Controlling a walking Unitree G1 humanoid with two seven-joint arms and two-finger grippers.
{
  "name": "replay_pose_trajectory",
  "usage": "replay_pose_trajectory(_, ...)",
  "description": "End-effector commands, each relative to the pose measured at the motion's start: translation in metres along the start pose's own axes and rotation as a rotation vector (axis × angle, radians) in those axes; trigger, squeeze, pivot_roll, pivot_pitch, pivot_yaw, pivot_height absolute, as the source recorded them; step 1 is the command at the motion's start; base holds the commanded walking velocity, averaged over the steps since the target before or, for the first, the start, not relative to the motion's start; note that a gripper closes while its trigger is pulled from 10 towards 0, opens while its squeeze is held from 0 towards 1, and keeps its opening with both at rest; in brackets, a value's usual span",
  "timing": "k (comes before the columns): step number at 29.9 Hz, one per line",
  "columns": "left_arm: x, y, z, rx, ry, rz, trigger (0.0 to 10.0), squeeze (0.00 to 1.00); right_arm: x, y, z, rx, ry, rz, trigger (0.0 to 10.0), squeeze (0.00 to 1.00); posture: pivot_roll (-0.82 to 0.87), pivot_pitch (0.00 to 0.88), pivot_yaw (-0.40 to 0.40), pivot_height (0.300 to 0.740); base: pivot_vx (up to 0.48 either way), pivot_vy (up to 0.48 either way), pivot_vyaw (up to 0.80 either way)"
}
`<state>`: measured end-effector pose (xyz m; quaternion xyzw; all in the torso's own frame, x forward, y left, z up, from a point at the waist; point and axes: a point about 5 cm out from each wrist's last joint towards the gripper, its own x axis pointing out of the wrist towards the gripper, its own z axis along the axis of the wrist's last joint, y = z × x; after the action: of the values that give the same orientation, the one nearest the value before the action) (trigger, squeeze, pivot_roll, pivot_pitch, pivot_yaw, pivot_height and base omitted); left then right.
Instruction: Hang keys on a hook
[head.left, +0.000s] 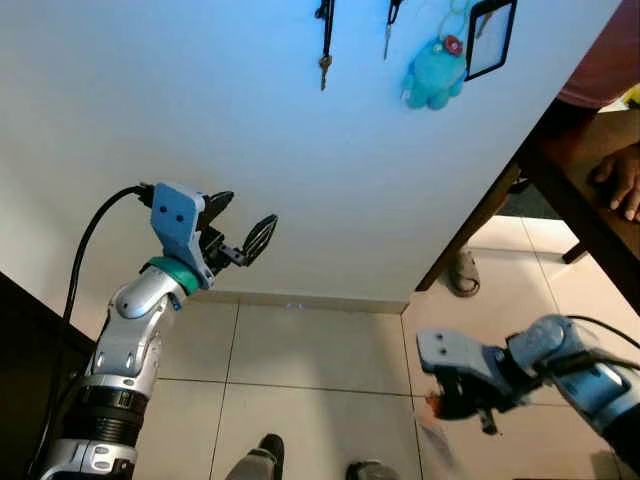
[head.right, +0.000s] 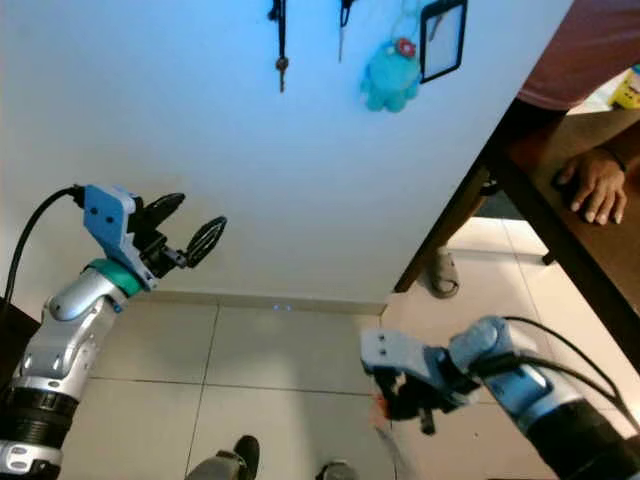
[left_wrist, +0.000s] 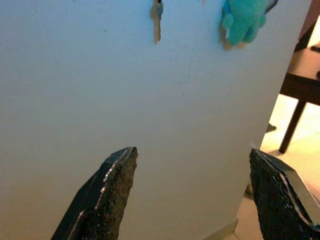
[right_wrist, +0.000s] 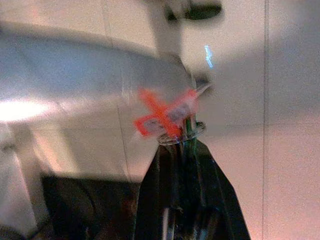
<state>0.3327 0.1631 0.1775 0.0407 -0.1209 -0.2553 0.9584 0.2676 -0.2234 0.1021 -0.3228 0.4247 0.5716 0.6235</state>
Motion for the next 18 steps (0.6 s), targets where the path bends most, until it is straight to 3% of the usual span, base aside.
replay_pose_trajectory(1, -0.002, -0.004, -0.008, 0.007, 0.028, -0.001, 10.0, 1.00, 0.004, 0.005, 0.001, -0.019, -0.015, 0.038, 0.0, 0.00, -0.03, 0.140, 0.014, 0.740, 0.000, 0.000, 0.00)
replay_pose_trajectory(2, -0.001, -0.004, -0.008, 0.009, 0.025, -0.001, 10.0, 1.00, 0.004, 0.006, -0.002, -0.031, 0.011, 0.039, 0.0, 0.00, -0.03, 0.140, 0.014, 0.740, 0.000, 0.000, 0.00)
replay_pose_trajectory(3, 0.000, -0.005, -0.007, 0.002, 0.015, 0.001, 10.0, 1.00, 0.004, 0.012, 0.019, 0.041, -0.202, 0.135, 0.0, 0.00, -0.03, 0.142, 0.016, 0.740, 0.000, 0.000, 0.00)
replay_pose_trajectory(6, 0.001, -0.007, -0.006, 0.007, 0.012, -0.002, 10.0, 1.00, 0.003, 0.007, 0.020, 0.048, -0.203, 0.089, 0.0, 0.00, -0.03, 0.141, 0.016, 0.740, 0.000, 0.000, 0.00)
replay_pose_trajectory(7, 0.001, -0.007, -0.006, 0.001, 0.007, 0.001, 10.0, 1.00, 0.002, 0.002, 0.026, 0.050, -0.270, 0.058, 0.0, 0.00, -0.03, 0.142, 0.018, 0.740, 0.000, 0.000, 0.00)
replay_pose_trajectory(8, 0.001, -0.007, -0.006, 0.001, 0.007, 0.001, 10.0, 1.00, 0.002, 0.002, 0.026, 0.050, -0.270, 0.058, 0.0, 0.00, -0.03, 0.142, 0.018, 0.740, 0.000, 0.000, 0.00)
replay_pose_trajectory(10, 0.002, -0.008, -0.005, 0.005, 0.004, 0.000, 10.0, 1.00, -0.002, -0.006, 0.040, 0.080, -0.415, 0.007, 0.0, 0.00, -0.03, 0.142, 0.017, 0.740, 0.000, 0.000, 0.00)
replay_pose_trajectory(11, 0.002, -0.008, -0.005, 0.005, 0.004, 0.000, 10.0, 1.00, -0.002, -0.006, 0.040, 0.080, -0.415, 0.007, 0.0, 0.00, -0.03, 0.142, 0.017, 0.740, 0.000, 0.000, 0.00)
replay_pose_trajectory(13, 0.002, -0.010, -0.004, 0.002, -0.003, -0.004, 10.0, 1.00, -0.018, -0.028, 0.066, 0.150, -0.713, -0.162, 0.0, 0.00, -0.03, 0.141, 0.019, 0.740, 0.000, 0.000, 0.00)
replay_pose_trajectory(14, 0.002, -0.010, -0.004, 0.002, -0.003, -0.004, 10.0, 1.00, -0.018, -0.028, 0.066, 0.150, -0.713, -0.162, 0.0, 0.00, -0.03, 0.141, 0.019, 0.740, 0.000, 0.000, 0.00)
replay_pose_trajectory(15, 0.003, -0.010, -0.004, 0.002, -0.007, -0.004, 10.0, 1.00, -0.024, -0.034, 0.074, 0.187, -0.833, -0.211, 0.0, 0.00, -0.03, 0.141, 0.019, 0.740, 0.000, 0.000, 0.00)
replay_pose_trajectory(16, 0.003, -0.010, -0.004, 0.002, -0.007, -0.004, 10.0, 1.00, -0.024, -0.034, 0.074, 0.187, -0.833, -0.211, 0.0, 0.00, -0.03, 0.141, 0.019, 0.740, 0.000, 0.000, 0.00)
replay_pose_trajectory(17, 0.004, -0.011, -0.003, -0.004, -0.016, -0.001, 10.0, 1.00, -0.036, -0.040, 0.085, 0.222, -1.010, -0.256, 0.0, 0.00, -0.03, 0.141, 0.021, 0.740, 0.000, 0.000, 0.00)
replay_pose_trajectory(18, 0.004, -0.011, -0.003, -0.004, -0.016, -0.001, 10.0, 1.00, -0.036, -0.040, 0.085, 0.222, -1.010, -0.256, 0.0, 0.00, -0.03, 0.141, 0.021, 0.740, 0.000, 0.000, 0.00)
